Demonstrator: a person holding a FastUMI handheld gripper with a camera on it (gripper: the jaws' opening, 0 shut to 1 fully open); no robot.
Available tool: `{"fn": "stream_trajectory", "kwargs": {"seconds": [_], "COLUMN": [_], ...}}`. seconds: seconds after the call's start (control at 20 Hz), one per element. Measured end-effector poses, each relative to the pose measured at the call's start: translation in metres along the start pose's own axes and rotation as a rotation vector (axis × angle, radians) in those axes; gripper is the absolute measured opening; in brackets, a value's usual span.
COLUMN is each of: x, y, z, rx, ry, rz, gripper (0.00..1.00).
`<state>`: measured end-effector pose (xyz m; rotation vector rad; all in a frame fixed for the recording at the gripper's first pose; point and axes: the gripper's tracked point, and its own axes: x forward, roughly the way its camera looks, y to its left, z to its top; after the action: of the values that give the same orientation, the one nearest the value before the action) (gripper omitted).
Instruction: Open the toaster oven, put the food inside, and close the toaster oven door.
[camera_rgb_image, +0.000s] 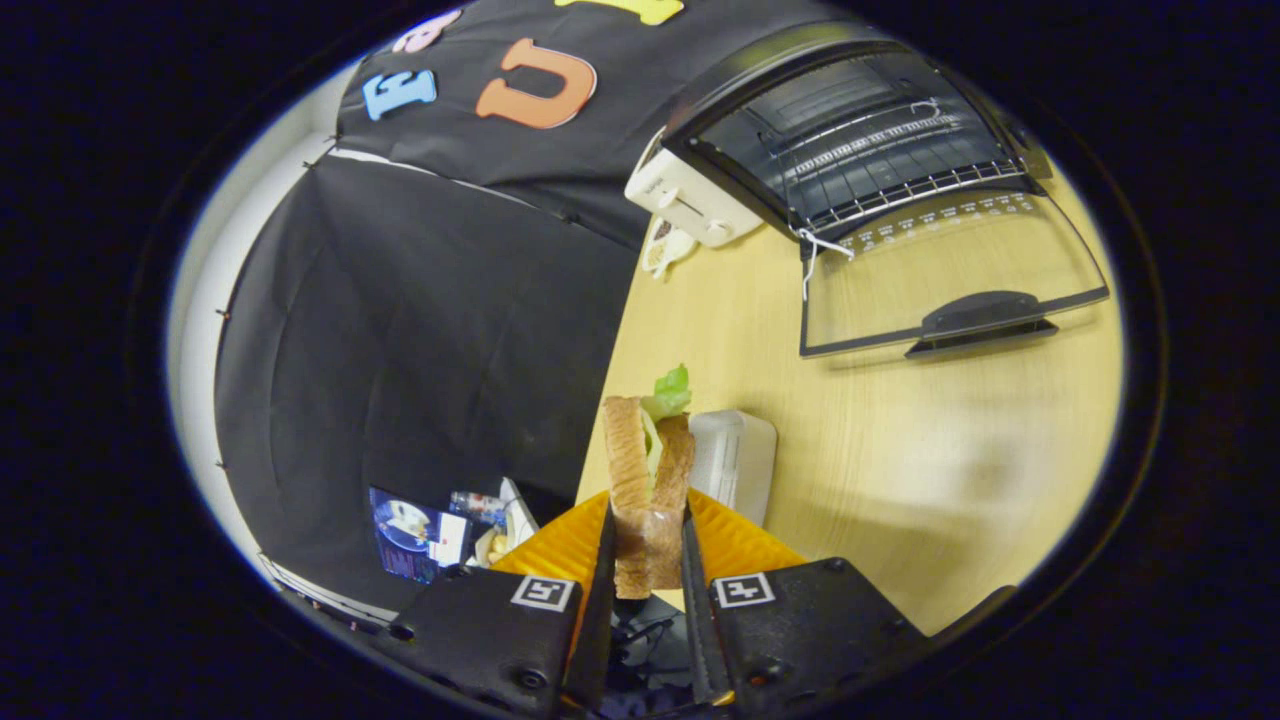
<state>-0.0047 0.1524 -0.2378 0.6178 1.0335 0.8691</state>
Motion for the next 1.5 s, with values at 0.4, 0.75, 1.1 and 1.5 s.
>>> {"fn": "stream_trajectory", "kwargs": {"seconds": [0.4,0.75,1.1,1.5], "x": [-0.016,-0.044,-0.087,-0.057], "y": [-0.020,-0.045,-0.099,-0.122], "z": [0.060,0.118,0.154,0.194], "rx": [0.064,0.214,0.433,0.539], "ry": [-0.276,-0.596,-0.942,-1.058], "rz": [0.014,0.030,-0.005,-0.015], "gripper": [0.38,0.37,0.37,0.37]}}
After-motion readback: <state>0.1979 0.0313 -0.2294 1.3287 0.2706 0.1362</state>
